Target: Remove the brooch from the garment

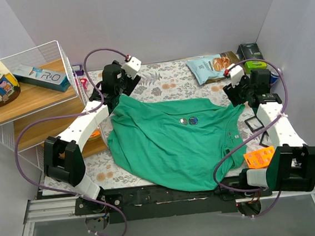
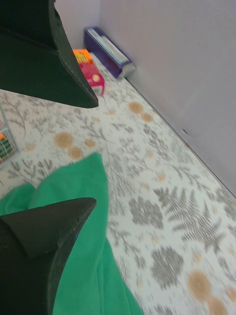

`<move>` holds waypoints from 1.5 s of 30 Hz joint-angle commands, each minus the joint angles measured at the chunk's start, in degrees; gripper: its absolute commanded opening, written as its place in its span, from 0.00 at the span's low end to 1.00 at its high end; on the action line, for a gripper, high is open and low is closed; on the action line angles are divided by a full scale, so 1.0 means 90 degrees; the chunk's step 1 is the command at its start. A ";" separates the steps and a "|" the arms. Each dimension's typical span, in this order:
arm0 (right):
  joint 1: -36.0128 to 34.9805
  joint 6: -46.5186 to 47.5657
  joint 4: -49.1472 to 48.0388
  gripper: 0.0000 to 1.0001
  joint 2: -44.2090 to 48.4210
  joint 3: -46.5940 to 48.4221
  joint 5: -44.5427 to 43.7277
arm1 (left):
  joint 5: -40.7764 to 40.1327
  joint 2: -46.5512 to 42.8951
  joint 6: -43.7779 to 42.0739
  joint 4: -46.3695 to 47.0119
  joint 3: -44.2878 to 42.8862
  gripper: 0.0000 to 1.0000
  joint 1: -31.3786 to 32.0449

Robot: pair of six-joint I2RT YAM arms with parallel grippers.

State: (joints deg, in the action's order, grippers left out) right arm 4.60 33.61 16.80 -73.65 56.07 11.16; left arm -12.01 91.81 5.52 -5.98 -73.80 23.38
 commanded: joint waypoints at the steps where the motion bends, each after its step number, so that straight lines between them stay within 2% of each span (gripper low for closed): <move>1: -0.0684 0.0922 0.0116 0.65 0.0098 -0.0019 0.1289 | 0.2064 -0.0319 0.1173 -0.1305 -0.0608 0.73 0.0039; 3: -0.0940 0.1060 0.0058 0.64 -0.0312 0.0010 0.1299 | 0.2814 -0.0173 0.1407 -0.1581 -0.0618 0.72 0.0068; 5: -0.1184 0.1217 -0.0059 0.63 -0.0740 0.0146 0.1231 | 0.3081 0.0227 0.1788 -0.1874 -0.0705 0.70 0.0078; 13: -0.1361 0.1657 0.0243 0.54 -0.2421 0.1229 0.1017 | 0.3337 0.1643 0.1828 -0.1914 -0.1116 0.54 0.0059; 22: -0.1604 0.1871 0.0682 0.53 -0.3857 0.2489 0.0518 | 0.3258 0.2670 0.1272 -0.1836 -0.1565 0.50 -0.0038; 27: -0.1741 0.1872 0.1160 0.43 -0.4482 0.2997 0.0372 | 0.3220 0.2534 0.1330 -0.1758 -0.1361 0.51 -0.0263; 31: -0.1849 0.1843 0.1415 0.22 -0.4921 0.3533 0.0235 | 0.3171 0.2066 0.1301 -0.1650 -0.0893 0.55 -0.0449; 32: -0.1859 0.1804 0.1502 0.12 -0.5154 0.3680 0.0206 | 0.3161 0.1968 0.1291 -0.1631 -0.0785 0.56 -0.0488; 35: -0.1888 0.1638 0.1679 0.01 -0.5604 0.4362 0.0128 | 0.3199 0.1607 0.1174 -0.1611 -0.0366 0.57 -0.0605; 41: -0.1888 0.1257 0.1405 0.01 -0.6229 0.5350 -0.0399 | 0.3521 0.0884 0.0911 -0.1650 0.0630 0.57 -0.0605; 45: -0.1859 0.0925 0.1571 0.01 -0.6806 0.6588 -0.0964 | 0.3405 0.0464 0.0832 -0.1826 0.1178 0.57 -0.0595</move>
State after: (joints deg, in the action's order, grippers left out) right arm -12.40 45.56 30.61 -131.20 105.65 8.25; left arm 17.72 101.54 14.74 -21.23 -66.50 17.76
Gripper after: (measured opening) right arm 0.022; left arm 0.574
